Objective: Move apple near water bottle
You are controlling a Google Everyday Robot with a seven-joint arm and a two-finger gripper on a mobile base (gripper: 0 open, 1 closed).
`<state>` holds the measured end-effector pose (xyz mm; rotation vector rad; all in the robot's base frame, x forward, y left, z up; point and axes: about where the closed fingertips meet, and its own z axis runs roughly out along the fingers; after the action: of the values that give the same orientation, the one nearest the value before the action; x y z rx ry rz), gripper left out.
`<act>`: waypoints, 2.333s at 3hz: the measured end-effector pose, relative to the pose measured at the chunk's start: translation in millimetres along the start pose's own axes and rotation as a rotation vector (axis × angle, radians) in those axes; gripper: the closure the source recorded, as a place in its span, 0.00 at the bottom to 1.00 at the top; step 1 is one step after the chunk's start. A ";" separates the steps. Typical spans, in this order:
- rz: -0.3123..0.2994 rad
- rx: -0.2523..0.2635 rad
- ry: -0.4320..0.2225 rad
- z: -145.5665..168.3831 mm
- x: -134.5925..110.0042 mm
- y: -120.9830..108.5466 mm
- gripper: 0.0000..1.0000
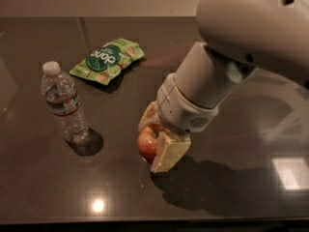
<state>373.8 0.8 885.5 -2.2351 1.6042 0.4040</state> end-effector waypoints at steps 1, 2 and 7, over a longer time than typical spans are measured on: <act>0.007 0.010 -0.001 7.1 -22.2 -20.6 1.00; 0.017 0.021 -0.013 17.0 -34.7 -43.1 1.00; 0.028 0.000 -0.048 67.0 -59.6 -100.0 1.00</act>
Offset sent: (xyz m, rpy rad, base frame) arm 0.0541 0.0748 0.0008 0.0396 -0.0009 -0.0410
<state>448.4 110.3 863.4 -2.1879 1.6120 0.4617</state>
